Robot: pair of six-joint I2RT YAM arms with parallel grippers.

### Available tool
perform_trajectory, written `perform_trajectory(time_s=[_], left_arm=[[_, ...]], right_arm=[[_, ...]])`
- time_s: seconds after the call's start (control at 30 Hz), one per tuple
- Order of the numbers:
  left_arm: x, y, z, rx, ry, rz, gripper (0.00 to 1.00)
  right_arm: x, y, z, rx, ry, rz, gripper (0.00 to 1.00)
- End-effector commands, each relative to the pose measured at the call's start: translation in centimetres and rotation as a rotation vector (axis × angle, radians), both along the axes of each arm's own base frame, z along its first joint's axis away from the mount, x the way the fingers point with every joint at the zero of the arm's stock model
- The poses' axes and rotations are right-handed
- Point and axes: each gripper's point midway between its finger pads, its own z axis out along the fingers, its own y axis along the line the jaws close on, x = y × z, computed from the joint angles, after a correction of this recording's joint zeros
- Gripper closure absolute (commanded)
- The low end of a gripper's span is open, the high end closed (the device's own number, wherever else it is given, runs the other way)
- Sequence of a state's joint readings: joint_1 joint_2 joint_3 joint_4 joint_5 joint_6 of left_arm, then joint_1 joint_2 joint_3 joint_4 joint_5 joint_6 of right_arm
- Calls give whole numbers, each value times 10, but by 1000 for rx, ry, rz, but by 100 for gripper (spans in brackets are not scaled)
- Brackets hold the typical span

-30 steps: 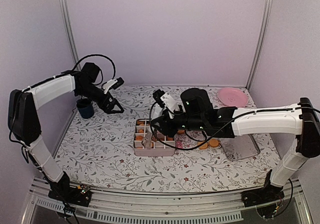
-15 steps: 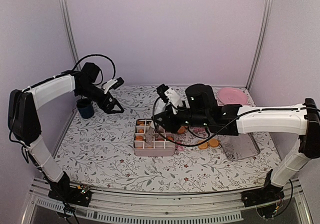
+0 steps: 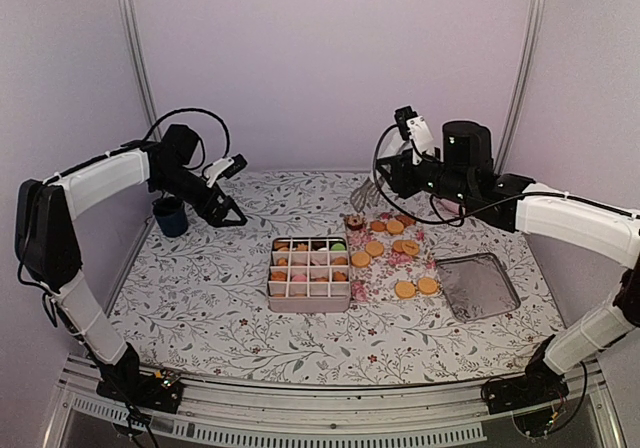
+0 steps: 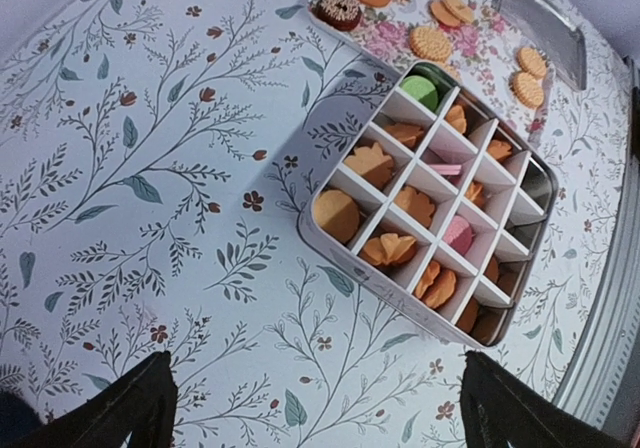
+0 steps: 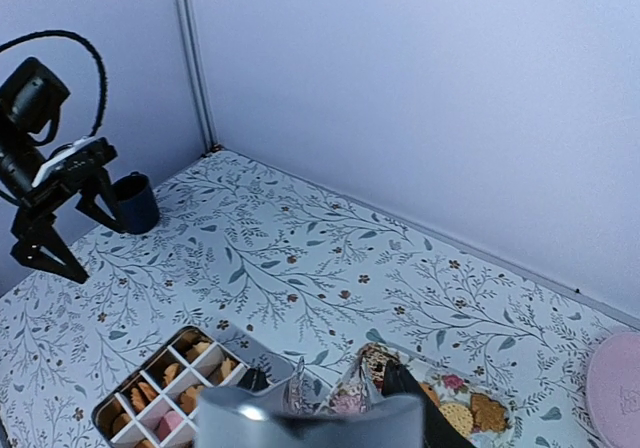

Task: Pack the cookies
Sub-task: Position the fake cookies on the plate.

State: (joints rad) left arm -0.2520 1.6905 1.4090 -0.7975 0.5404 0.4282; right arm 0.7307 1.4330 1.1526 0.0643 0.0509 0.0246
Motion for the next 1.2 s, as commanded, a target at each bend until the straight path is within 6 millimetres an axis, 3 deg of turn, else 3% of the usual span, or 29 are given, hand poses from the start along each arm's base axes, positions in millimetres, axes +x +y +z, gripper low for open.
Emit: perform_trajectory(time_s=[0.0,0.23,0.37,0.53,0.83,1.17], left_arm=[[9,12,27,5,-92,51,1],[12,27,20,30,-93,90,1],[11,26,19,19,-84,87,1],[10,24,17,14,-67,83,1],[12,24,16,19,-65,81,1],[11,26,12,29,-59,84,1]], right_arm=[[30,-30,-18,-68,-10,-107,62],[73,-49,-52,-131,14,-168,62],[93,-47,-72,-156,32,-167,63],[117,-40,-78,-162,23,-149,63],[139,-25,-96,-161,32,-109,63],[147,-30,-126,-203,69,-108,64]])
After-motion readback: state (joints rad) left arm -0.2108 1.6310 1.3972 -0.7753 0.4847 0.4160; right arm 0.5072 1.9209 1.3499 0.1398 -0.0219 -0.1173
